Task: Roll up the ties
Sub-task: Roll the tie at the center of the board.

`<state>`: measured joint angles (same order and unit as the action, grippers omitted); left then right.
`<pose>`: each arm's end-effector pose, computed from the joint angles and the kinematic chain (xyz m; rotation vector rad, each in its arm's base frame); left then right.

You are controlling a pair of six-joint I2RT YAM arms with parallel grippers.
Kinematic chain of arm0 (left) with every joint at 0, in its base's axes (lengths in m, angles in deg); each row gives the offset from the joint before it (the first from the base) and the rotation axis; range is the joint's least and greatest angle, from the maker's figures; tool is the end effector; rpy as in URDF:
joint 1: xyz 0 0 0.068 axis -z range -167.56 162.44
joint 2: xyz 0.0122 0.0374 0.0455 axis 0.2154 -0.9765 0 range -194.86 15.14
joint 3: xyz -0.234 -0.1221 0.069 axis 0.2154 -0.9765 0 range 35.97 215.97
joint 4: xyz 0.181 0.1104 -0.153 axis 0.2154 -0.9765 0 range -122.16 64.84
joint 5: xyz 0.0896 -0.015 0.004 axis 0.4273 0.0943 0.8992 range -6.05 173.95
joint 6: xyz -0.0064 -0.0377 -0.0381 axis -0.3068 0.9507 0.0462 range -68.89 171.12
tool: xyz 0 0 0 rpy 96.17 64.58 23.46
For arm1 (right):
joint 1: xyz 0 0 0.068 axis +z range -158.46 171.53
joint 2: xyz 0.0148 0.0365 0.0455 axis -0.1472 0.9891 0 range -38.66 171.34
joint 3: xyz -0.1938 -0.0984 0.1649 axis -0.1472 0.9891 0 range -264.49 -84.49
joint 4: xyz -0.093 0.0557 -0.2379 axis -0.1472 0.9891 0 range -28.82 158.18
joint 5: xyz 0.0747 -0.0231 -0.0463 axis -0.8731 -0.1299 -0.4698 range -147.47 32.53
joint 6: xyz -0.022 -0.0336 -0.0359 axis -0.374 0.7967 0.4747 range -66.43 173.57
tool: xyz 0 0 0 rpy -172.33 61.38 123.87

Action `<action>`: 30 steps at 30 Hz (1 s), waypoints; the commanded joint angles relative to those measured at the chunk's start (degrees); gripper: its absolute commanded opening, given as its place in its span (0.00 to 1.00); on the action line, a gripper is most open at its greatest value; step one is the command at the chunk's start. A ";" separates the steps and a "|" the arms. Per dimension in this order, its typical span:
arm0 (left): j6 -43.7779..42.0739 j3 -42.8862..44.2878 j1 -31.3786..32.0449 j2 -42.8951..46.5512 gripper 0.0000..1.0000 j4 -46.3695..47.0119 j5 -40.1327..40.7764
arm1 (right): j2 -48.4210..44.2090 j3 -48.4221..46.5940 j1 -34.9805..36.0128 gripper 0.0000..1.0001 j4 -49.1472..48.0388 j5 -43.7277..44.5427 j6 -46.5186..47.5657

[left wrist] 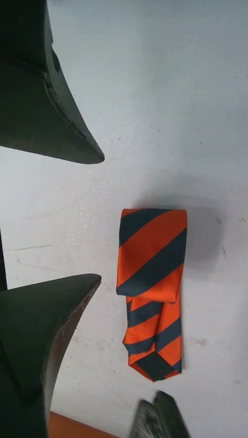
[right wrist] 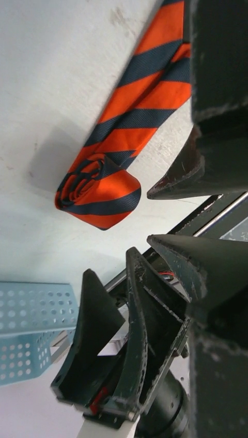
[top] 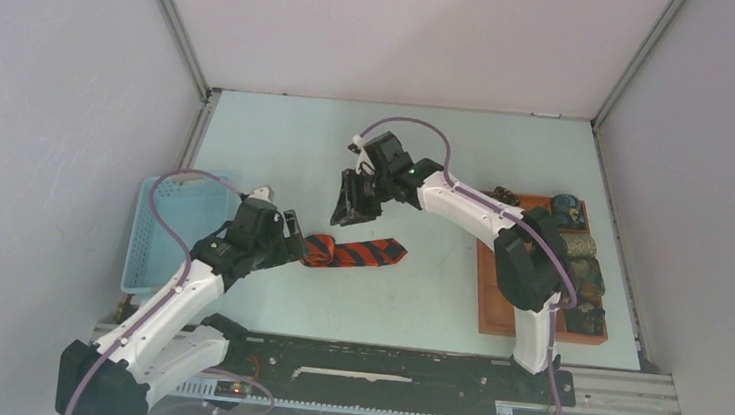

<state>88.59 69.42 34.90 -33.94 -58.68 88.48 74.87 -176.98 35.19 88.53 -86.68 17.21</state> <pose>0.1589 -0.0627 0.2219 -0.3575 2.4346 -0.3733 0.3102 0.3200 0.2450 -0.4313 2.6339 1.1789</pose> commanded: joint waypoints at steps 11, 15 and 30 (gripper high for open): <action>-3.72 2.19 -6.18 -5.66 0.85 4.34 -6.36 | 4.52 0.73 4.94 0.25 -7.23 1.20 -4.20; -3.39 1.72 -6.54 -6.34 0.86 5.62 -7.02 | 6.48 0.58 4.90 0.23 -7.39 1.74 -3.89; -3.16 0.40 -6.90 -10.58 0.86 11.46 -11.51 | 6.33 5.40 4.20 0.18 -7.70 3.02 -2.42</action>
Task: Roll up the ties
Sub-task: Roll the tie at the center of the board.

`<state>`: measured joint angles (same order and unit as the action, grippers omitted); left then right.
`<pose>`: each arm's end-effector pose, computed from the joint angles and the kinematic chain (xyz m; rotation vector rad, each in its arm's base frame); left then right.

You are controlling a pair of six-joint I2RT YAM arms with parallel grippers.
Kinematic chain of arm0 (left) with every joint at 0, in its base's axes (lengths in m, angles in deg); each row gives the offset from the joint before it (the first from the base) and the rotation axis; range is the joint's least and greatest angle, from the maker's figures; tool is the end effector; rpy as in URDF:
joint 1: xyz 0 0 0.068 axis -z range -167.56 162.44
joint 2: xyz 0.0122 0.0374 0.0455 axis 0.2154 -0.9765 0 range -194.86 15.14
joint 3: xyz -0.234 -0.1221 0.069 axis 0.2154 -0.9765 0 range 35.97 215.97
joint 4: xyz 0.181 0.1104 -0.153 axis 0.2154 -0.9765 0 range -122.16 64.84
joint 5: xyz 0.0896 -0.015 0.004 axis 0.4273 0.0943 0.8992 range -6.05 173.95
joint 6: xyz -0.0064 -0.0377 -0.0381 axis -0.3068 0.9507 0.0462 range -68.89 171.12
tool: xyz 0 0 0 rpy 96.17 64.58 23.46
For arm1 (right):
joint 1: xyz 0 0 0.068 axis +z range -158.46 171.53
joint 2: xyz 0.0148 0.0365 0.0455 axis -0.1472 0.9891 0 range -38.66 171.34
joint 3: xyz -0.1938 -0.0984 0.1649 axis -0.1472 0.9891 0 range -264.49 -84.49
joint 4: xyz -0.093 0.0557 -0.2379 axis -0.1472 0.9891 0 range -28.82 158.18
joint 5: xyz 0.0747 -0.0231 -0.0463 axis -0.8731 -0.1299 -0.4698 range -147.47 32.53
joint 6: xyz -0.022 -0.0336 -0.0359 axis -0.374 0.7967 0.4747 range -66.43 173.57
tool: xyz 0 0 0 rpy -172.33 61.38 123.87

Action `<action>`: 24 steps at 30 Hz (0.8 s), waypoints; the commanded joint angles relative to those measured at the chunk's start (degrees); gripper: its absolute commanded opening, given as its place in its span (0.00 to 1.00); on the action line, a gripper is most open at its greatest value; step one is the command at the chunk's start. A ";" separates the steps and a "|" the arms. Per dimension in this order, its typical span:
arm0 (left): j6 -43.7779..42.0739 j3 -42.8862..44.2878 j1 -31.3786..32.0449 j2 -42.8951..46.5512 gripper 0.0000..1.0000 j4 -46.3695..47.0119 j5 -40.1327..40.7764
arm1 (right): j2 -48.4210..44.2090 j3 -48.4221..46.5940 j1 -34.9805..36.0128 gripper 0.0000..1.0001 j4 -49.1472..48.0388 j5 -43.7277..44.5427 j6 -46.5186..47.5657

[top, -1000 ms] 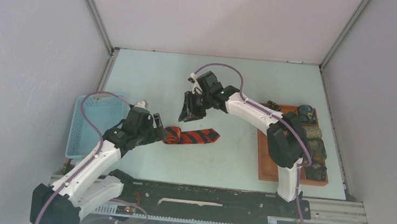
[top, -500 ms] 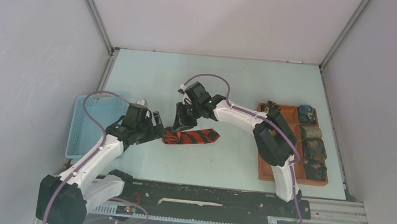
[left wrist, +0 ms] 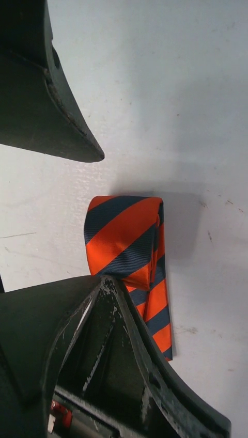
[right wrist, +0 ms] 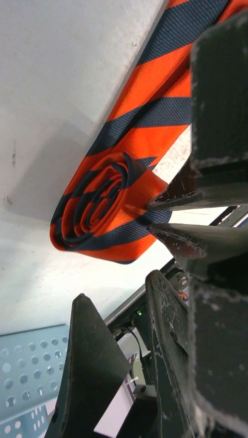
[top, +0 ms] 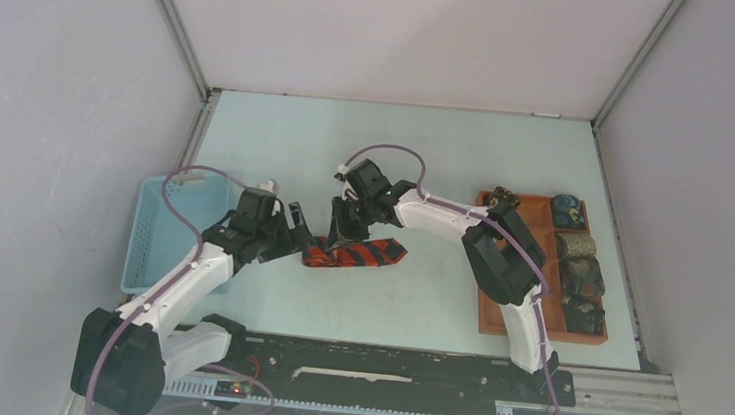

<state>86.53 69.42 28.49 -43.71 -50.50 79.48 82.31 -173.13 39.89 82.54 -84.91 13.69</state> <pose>0.1912 -0.0580 0.2037 -0.3886 2.4854 -0.4778 0.2917 0.3528 0.1745 -0.4294 2.7694 1.1273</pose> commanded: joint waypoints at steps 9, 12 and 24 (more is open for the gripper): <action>-0.72 -1.04 -0.50 -3.69 0.87 7.32 -6.14 | -1.13 3.97 -1.19 0.16 -2.99 1.06 1.17; -0.70 -1.52 -0.50 -5.15 0.86 8.78 -7.37 | -1.26 4.50 -1.33 0.15 -3.21 0.99 1.21; 1.33 -4.04 -0.49 -11.32 0.83 16.54 -11.51 | -1.17 6.10 -1.64 0.12 -4.15 0.64 1.16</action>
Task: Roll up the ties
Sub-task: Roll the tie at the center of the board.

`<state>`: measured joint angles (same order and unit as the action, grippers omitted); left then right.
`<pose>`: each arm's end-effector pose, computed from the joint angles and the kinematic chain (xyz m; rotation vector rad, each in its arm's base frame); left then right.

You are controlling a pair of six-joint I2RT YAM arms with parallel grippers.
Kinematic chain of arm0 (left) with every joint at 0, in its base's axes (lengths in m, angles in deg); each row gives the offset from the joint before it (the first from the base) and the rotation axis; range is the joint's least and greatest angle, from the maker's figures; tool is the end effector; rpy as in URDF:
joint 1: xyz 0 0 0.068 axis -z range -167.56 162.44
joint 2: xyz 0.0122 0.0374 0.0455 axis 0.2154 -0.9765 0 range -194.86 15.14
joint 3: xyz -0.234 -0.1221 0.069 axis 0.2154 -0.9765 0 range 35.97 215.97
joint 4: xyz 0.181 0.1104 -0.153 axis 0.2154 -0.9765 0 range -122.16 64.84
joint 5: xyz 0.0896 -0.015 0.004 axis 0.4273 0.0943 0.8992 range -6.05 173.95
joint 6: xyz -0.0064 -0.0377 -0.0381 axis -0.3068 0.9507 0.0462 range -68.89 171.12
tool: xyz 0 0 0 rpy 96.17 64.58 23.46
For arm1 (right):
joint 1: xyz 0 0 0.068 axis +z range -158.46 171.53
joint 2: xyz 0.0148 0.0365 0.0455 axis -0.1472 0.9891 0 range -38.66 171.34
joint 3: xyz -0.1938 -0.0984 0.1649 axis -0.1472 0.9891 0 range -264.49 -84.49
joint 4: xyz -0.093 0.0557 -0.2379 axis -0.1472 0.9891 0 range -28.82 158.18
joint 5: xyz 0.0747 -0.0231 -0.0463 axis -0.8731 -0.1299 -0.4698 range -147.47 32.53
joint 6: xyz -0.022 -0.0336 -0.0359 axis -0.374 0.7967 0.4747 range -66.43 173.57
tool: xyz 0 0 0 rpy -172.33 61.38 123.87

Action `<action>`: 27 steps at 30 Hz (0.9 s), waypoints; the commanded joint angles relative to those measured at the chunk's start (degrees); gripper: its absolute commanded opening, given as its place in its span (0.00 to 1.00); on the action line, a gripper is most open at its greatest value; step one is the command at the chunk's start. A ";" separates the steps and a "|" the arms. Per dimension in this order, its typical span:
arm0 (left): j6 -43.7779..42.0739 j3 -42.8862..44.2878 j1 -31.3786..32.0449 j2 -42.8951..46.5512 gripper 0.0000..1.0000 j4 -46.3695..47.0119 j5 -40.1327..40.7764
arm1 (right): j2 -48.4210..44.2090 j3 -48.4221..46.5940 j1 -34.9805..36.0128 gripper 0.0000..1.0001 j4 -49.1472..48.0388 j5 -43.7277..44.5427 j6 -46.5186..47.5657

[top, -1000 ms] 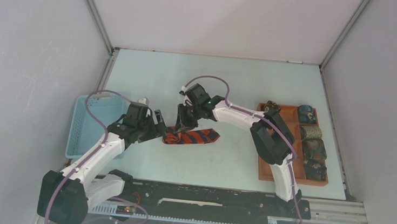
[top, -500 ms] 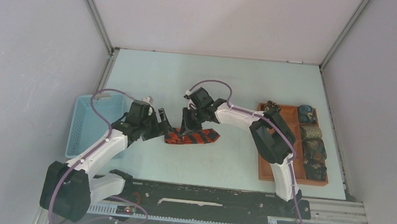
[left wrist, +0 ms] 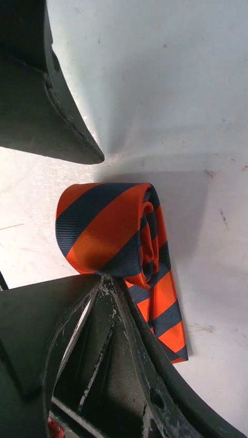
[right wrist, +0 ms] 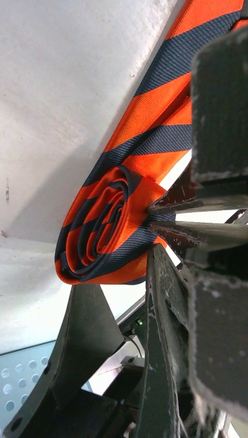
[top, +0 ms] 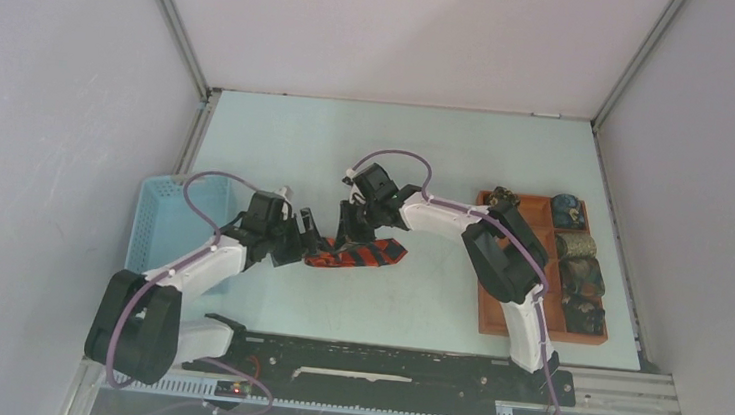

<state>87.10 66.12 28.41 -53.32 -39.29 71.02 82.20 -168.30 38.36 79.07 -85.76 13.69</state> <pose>0.2081 -0.0679 0.1680 -0.3496 2.5516 -0.6453 0.2939 0.3380 0.1542 -0.3936 2.7931 1.1250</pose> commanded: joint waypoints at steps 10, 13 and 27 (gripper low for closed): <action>1.63 -1.67 -0.39 -5.41 0.80 10.33 -4.77 | -0.72 2.32 -0.40 0.09 -1.30 1.11 1.03; 1.80 -1.75 -0.40 -6.17 0.78 11.20 -5.08 | -0.63 2.42 -0.39 0.08 -1.58 0.98 0.94; 2.04 -2.78 0.32 -5.86 0.47 10.86 -4.19 | -2.38 0.18 -1.57 0.18 -1.00 0.13 0.74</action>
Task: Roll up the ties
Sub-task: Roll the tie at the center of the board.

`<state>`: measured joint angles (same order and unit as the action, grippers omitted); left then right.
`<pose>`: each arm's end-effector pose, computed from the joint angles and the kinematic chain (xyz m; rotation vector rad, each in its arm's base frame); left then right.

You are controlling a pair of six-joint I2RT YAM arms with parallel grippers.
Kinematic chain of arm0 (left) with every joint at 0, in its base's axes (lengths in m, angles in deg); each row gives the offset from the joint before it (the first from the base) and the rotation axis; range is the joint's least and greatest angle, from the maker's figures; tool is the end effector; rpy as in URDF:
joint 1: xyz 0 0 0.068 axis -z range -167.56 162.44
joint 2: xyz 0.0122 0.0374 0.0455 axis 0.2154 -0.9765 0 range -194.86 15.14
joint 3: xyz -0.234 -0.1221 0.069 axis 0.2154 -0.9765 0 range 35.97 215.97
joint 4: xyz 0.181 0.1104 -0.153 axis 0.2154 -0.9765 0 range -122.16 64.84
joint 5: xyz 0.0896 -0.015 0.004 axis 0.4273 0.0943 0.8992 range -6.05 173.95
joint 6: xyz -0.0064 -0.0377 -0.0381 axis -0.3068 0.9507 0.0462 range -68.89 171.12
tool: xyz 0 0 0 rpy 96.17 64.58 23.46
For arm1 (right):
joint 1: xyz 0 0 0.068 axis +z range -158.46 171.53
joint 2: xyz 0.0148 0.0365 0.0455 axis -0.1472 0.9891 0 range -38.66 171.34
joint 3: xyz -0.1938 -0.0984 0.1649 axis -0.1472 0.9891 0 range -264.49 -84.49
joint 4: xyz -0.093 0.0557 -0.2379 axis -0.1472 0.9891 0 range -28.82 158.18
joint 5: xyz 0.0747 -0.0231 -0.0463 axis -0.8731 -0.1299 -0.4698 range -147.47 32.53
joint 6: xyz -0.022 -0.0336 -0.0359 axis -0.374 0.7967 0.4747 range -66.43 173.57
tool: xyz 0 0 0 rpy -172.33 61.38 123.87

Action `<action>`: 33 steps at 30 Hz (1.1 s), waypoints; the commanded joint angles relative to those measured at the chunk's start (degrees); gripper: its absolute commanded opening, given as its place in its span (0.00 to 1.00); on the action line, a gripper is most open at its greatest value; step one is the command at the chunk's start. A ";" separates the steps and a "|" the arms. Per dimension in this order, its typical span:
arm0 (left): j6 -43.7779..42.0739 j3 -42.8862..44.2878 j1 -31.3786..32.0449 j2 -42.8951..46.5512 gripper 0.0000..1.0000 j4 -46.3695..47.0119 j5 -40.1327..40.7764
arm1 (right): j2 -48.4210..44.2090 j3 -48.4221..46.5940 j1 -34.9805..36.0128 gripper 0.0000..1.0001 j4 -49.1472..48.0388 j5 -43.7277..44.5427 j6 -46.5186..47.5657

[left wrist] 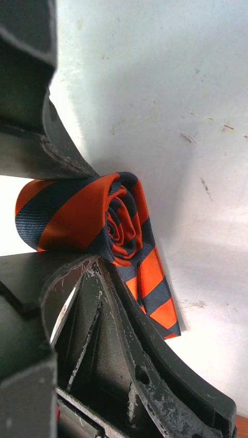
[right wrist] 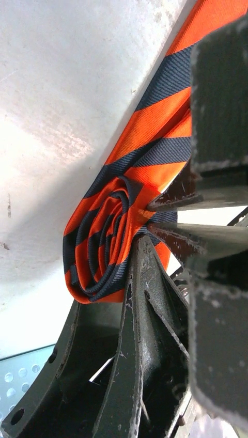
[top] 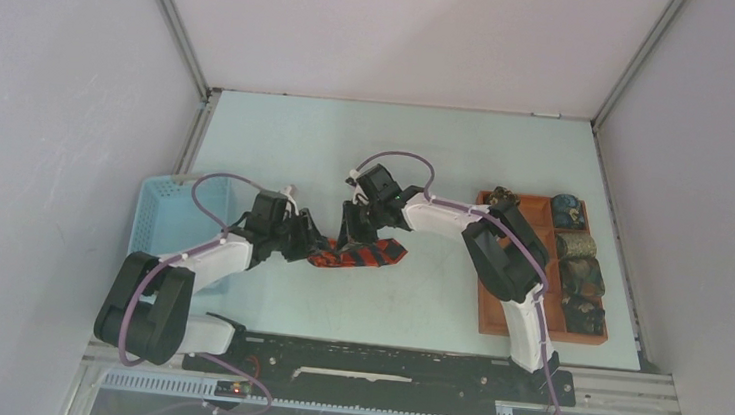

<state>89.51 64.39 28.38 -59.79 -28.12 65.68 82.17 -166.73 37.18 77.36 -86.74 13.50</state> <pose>0.2215 -0.0750 0.1500 -0.3467 2.5206 -0.7914 0.2984 0.3302 0.1485 -0.3689 2.7924 1.1435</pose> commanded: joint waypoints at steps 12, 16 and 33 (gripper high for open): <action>-3.73 5.50 4.75 2.03 0.45 -12.55 13.92 | -6.75 0.18 -2.29 0.28 1.84 2.34 1.73; -5.19 8.15 6.58 1.64 0.44 -16.31 17.94 | -7.72 1.63 -3.36 0.28 1.71 2.79 2.21; -11.42 21.67 15.20 -5.06 0.43 -31.57 42.30 | -12.53 6.71 -7.21 0.30 0.79 3.09 2.63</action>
<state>80.72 82.18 41.50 -62.74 -54.92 98.71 74.37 -160.59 31.06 79.44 -84.17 15.05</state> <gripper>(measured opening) 0.434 0.302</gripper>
